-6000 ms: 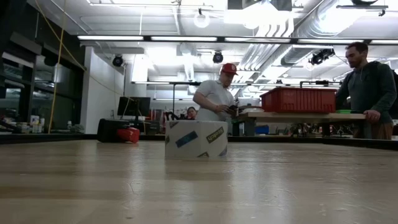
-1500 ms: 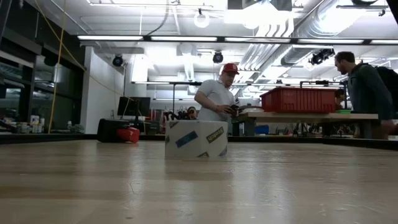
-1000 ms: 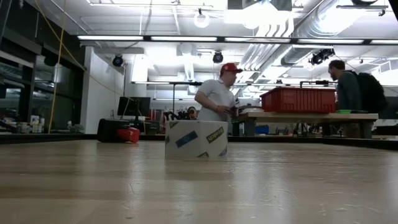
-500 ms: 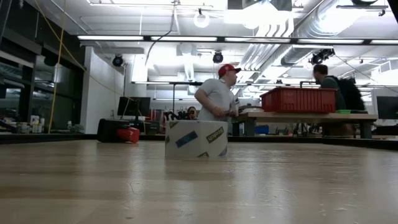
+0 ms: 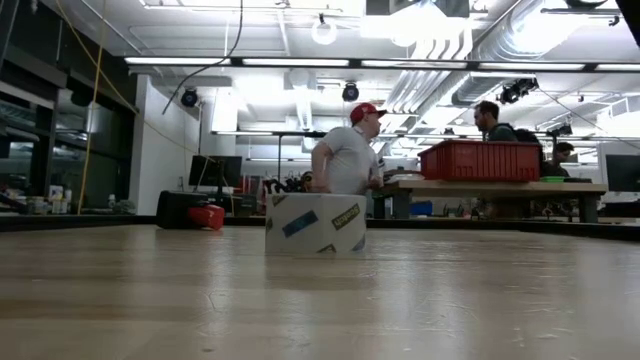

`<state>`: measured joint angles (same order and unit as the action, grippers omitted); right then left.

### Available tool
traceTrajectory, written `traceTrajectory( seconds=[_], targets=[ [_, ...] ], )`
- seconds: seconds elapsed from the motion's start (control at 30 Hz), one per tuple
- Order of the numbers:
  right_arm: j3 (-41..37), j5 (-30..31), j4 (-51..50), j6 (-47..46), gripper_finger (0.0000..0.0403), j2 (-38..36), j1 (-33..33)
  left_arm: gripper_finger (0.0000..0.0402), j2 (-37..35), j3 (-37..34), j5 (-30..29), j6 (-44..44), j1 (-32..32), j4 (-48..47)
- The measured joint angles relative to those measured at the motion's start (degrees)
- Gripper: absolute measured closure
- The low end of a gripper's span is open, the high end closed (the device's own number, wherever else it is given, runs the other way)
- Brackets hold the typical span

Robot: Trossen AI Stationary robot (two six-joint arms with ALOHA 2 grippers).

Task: Coil cords
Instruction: Coil the blue wire on the spool

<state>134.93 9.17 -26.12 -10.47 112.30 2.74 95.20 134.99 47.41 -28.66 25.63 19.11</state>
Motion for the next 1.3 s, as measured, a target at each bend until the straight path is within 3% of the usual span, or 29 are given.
traceTrajectory(
  seconds=[0.27,0.57,0.87,0.93,1.07,1.3],
  targets=[
    [0.0,5.82,0.71,6.36,0.0265,0.33,0.43,0.0397,0.0,-0.01,-0.03,0.3,-0.02,0.0],
    [0.0,-0.5,0.6,4.84,0.0265,0.65,0.59,0.0397,0.0,-0.01,-0.08,0.41,-0.02,0.0],
    [0.0,-0.62,-0.03,4.47,0.0269,0.65,0.68,0.0397,0.0,0.0,-0.08,0.26,0.0,0.0],
    [0.0,-0.52,0.32,4.62,0.0288,0.65,0.68,0.0397,0.0,-0.01,-0.08,0.3,-0.02,0.0],
    [0.0,-0.03,1.79,6.21,0.0385,0.65,1.36,0.0397,0.0,0.0,-0.06,0.3,-0.01,0.0],
    [0.0,-1.28,5.36,6.21,0.0399,0.63,1.99,0.0397,0.0,-0.01,-0.06,0.34,-0.02,0.02]
  ],
)
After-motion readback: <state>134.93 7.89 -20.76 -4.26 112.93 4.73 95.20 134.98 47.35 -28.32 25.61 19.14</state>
